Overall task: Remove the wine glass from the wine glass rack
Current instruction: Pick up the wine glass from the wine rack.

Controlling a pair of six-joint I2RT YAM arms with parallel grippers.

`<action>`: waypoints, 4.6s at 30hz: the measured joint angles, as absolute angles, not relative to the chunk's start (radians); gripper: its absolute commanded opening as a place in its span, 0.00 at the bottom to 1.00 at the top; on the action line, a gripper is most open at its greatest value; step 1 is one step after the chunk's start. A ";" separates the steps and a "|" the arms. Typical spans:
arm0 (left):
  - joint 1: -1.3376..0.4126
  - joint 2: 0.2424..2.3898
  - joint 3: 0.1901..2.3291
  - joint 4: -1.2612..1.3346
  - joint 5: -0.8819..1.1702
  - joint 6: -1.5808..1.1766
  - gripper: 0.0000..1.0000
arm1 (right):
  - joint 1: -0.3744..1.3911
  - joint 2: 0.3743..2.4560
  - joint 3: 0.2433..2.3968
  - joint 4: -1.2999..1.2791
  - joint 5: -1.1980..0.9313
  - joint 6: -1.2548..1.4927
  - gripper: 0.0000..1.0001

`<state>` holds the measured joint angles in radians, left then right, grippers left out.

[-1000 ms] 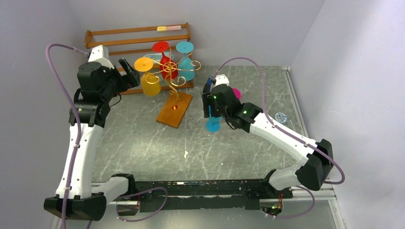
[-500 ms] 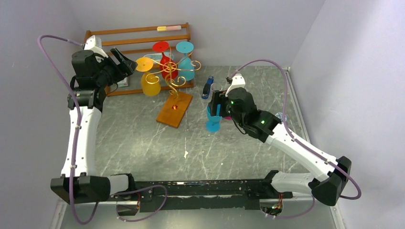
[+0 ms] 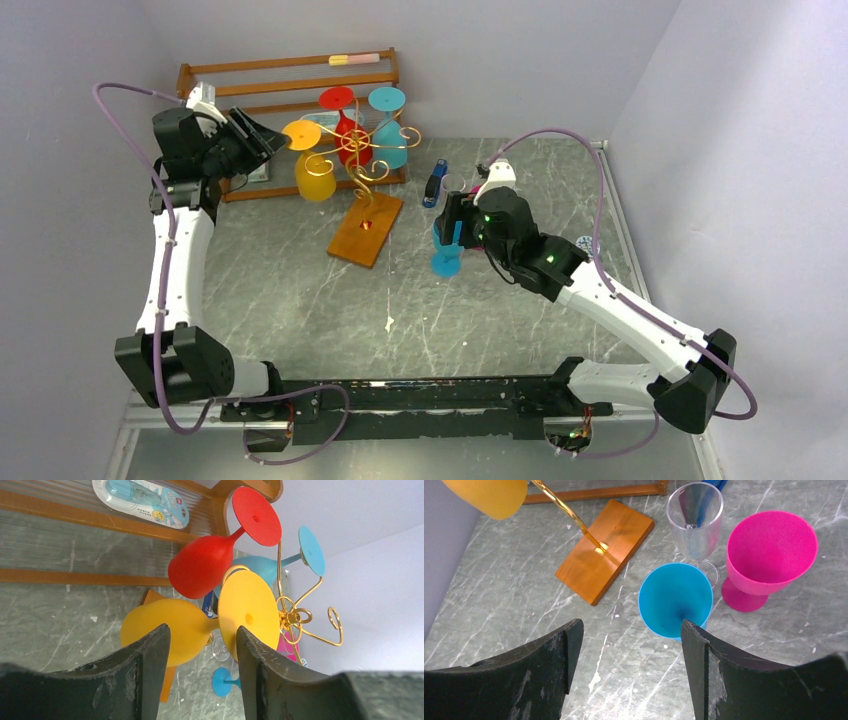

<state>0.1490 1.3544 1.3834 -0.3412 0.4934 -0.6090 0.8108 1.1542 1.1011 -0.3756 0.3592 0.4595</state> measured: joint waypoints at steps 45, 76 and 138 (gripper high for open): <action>0.202 1.348 1.264 -0.138 0.704 -0.764 0.37 | 0.809 1.181 1.071 -0.364 0.295 0.517 0.76; 0.202 1.366 1.264 -0.067 0.699 -0.828 0.28 | 0.808 1.225 1.085 -0.368 0.260 0.515 0.77; 0.233 1.361 1.184 0.126 0.697 -1.308 0.05 | 0.806 1.182 1.086 -0.364 0.258 0.539 0.77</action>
